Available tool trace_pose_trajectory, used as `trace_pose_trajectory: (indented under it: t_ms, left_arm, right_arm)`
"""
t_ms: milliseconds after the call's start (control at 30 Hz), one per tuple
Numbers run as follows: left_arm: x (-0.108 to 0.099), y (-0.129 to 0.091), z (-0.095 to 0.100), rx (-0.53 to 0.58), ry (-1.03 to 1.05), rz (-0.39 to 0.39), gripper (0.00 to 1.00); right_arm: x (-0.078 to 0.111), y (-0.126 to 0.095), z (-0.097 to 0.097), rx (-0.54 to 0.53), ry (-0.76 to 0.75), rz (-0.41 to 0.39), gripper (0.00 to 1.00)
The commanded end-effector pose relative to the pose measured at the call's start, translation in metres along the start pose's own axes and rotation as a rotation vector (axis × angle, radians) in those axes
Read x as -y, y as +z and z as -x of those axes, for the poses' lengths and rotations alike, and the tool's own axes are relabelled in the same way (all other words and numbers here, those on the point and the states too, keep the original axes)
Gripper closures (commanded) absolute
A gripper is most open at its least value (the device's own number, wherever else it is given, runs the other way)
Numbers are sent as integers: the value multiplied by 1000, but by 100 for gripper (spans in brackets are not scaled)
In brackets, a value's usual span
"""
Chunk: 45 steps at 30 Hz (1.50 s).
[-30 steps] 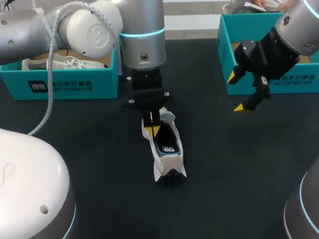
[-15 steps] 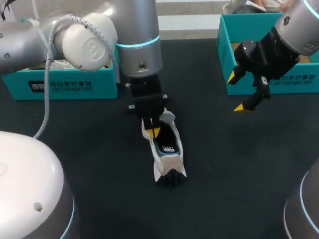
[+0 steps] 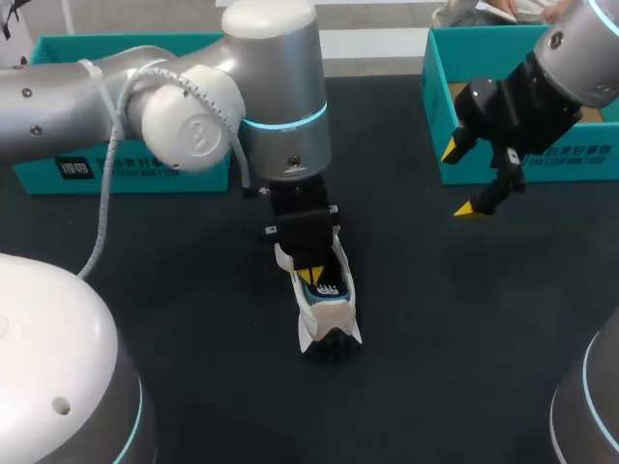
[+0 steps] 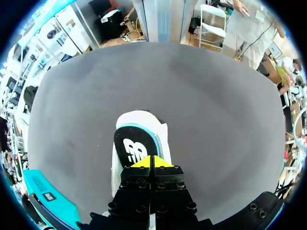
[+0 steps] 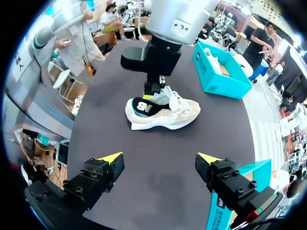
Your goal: Take the shoe out of the shoebox, open the shoe tongue, remove and reinsert the insole, then place the shoe into the shoebox
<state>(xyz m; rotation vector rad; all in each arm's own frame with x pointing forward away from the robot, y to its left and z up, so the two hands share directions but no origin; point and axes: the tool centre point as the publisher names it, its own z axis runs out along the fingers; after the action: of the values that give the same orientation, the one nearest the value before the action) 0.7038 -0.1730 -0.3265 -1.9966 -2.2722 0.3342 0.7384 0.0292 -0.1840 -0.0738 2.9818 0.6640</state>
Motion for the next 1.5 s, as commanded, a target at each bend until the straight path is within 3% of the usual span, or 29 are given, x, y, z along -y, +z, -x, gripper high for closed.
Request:
trace_pose_trajectory:
  t_ms: [33,333,633,700,833,967,1300,1500]
  left_arm:
    - [-3,14,14,-25,0,15,100]
    - [-16,37,14,47,-60,89,100]
    - [-22,61,14,16,-93,116,100]
    - [-22,59,12,-2,-97,111,100]
    - [-9,32,8,28,-71,93,100]
    - [-4,26,8,18,-56,63,100]
    - [4,56,13,2,-41,14,100]
    - [-4,82,14,-8,-72,21,100]
  right_arm:
    - [-1,1,1,-2,0,-2,0]
    - [-1,1,1,-2,0,-2,0]
    - [-1,1,1,-2,0,-2,0]
    - [-1,1,1,-2,0,-2,0]
    - [-1,1,1,-2,0,-2,0]
    - [-1,1,1,-2,0,-2,0]
    - [-1,1,1,-2,0,-2,0]
    - [-1,1,1,-2,0,-2,0]
